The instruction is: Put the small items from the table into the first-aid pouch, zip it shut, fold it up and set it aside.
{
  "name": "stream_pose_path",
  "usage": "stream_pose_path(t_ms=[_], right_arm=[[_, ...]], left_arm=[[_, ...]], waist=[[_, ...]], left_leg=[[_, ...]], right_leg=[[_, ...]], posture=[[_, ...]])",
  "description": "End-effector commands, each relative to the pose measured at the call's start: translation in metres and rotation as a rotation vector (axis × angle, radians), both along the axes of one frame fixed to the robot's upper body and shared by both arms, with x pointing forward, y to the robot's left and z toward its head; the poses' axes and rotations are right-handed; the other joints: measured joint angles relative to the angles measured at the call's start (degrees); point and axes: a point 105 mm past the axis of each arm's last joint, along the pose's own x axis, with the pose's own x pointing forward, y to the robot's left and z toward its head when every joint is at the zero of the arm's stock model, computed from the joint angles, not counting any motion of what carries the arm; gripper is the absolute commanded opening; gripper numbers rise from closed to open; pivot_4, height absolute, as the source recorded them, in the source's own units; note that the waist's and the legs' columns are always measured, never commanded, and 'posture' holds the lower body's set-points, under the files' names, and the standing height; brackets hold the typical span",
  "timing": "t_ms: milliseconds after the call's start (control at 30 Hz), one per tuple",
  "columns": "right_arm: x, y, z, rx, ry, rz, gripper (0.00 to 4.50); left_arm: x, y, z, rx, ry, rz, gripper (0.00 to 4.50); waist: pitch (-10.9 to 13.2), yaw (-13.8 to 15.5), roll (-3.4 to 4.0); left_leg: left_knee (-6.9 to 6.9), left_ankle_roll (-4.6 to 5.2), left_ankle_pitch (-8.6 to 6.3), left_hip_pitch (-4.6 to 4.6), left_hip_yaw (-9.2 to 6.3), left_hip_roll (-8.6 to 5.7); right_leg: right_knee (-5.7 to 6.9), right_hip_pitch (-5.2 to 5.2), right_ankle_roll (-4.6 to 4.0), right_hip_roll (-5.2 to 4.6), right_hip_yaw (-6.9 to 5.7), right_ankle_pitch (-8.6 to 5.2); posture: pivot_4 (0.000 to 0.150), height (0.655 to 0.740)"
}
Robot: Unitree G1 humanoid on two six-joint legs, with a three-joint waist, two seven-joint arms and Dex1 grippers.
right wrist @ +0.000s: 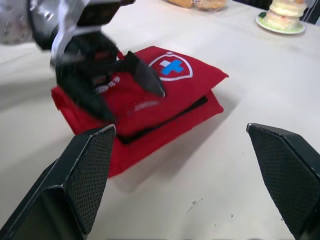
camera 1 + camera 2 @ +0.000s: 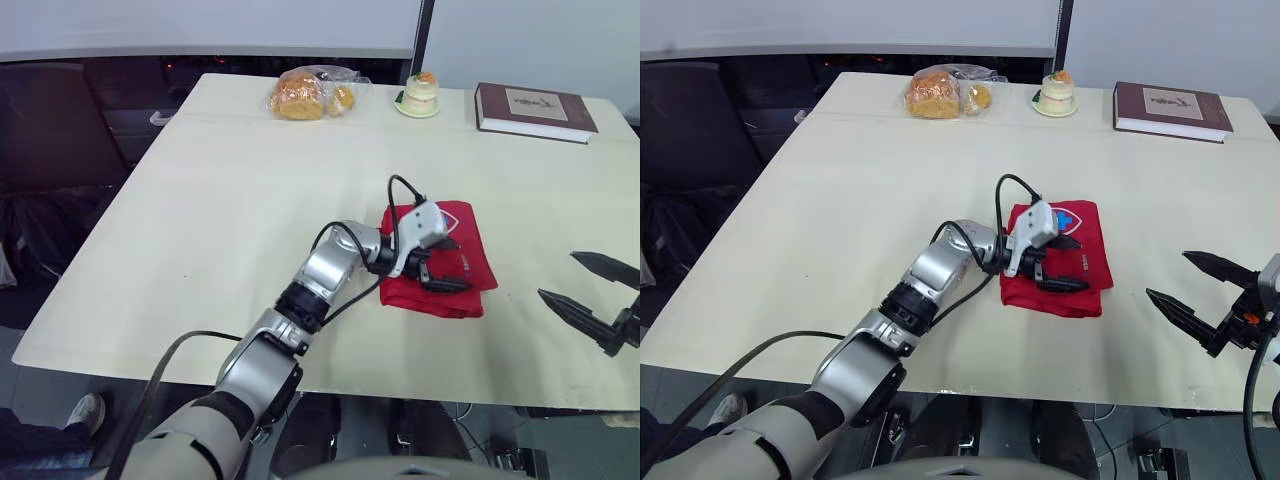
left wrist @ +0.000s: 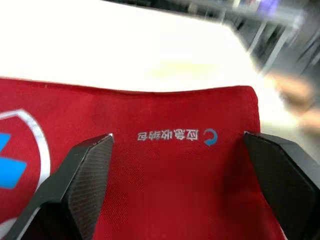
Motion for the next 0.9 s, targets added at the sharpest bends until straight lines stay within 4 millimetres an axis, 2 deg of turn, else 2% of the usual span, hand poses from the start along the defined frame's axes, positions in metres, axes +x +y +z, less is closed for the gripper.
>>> stream_pose_path(t_ms=[33,233,367,533,567,600,633,667,700,800,900], right_arm=[[-0.002,0.005,0.007,-0.014,-0.043,0.013,4.5],[-0.002,0.004,0.007,-0.019,-0.042,0.01,4.5],[-0.003,0.003,0.005,-0.023,-0.04,0.007,4.5],[-0.002,0.003,0.005,-0.027,-0.041,0.005,4.5],[-0.002,0.002,0.005,-0.028,-0.042,0.004,4.5],[-0.002,0.002,0.005,-0.029,-0.042,0.003,4.5],[-0.002,0.002,0.005,-0.03,-0.042,0.003,4.5],[-0.002,0.002,0.005,-0.03,-0.042,0.002,4.5],[-0.002,0.002,0.005,-0.03,-0.042,0.002,4.5],[-0.002,0.002,0.005,-0.029,-0.043,0.002,4.5],[-0.002,0.002,0.005,-0.026,-0.046,0.001,4.5]], left_arm=[[0.001,0.008,-0.032,0.134,-0.107,0.015,4.4],[-0.02,0.016,-0.042,0.189,-0.04,-0.149,4.4],[-0.027,0.018,-0.032,0.126,0.072,-0.204,4.4],[-0.036,0.023,-0.02,0.087,0.205,-0.286,2.06],[-0.038,0.023,-0.014,0.064,0.239,-0.303,1.81],[-0.039,0.024,-0.006,0.036,0.263,-0.325,1.21],[-0.04,0.024,0.001,0.01,0.28,-0.341,0.95],[-0.041,0.024,0.01,-0.028,0.29,-0.355,0.36],[-0.039,0.022,0.02,-0.073,0.298,-0.36,0.08],[-0.026,0.015,0.049,-0.192,0.302,-0.318,0.08],[-0.012,0.006,0.066,-0.268,0.269,-0.257,0.08]], waist=[[-0.08,0.0,0.04],[-0.18,-0.21,0.17],[-0.23,-0.36,0.24],[-0.23,-0.41,0.24],[-0.23,-0.42,0.24],[-0.22,-0.43,0.25],[-0.22,-0.43,0.25],[-0.22,-0.43,0.25],[-0.21,-0.43,0.25],[-0.17,-0.28,0.22],[-0.17,-0.1,0.23]], left_leg=[[0.0,0.0,0.0,0.0,0.0,0.0],[0.0,0.02,-0.01,0.0,0.02,0.0],[-0.01,0.03,-0.02,0.0,0.02,0.02],[-0.01,0.04,-0.02,-0.01,0.03,0.02],[-0.01,0.04,-0.02,-0.01,0.03,0.02],[-0.01,0.04,-0.02,-0.02,0.02,0.02],[-0.01,0.04,-0.02,-0.02,0.02,0.02],[-0.01,0.04,-0.02,-0.03,0.03,0.02],[0.0,0.04,-0.02,-0.05,0.02,0.02],[0.0,0.04,-0.02,-0.09,0.02,0.03],[0.01,0.06,-0.03,-0.12,0.0,-0.04]], right_leg=[[-0.01,0.0,-0.07,0.0,-0.01,-0.04],[-0.01,0.0,-0.18,0.05,-0.11,-0.11],[-0.01,0.0,-0.18,0.07,-0.13,-0.12],[-0.02,-0.02,-0.12,0.1,-0.14,-0.12],[-0.02,-0.02,-0.12,0.1,-0.14,-0.12],[-0.01,-0.03,-0.11,0.1,-0.14,-0.12],[-0.01,-0.04,-0.11,0.1,-0.14,-0.12],[-0.01,-0.04,-0.11,0.1,-0.14,-0.12],[0.0,-0.07,-0.11,0.1,-0.14,-0.12],[-0.01,-0.1,-0.1,0.1,-0.14,-0.12],[-0.07,-0.08,0.07,0.09,-0.13,-0.03]], posture=[[0.15,0.7289],[0.15,0.7289],[0.15,0.7289],[0.15,0.7289],[0.15,0.7289],[0.15,0.7289],[0.15,0.7289],[0.15,0.7289],[0.15,0.7289],[0.15,0.7289],[0.15,0.7289]])
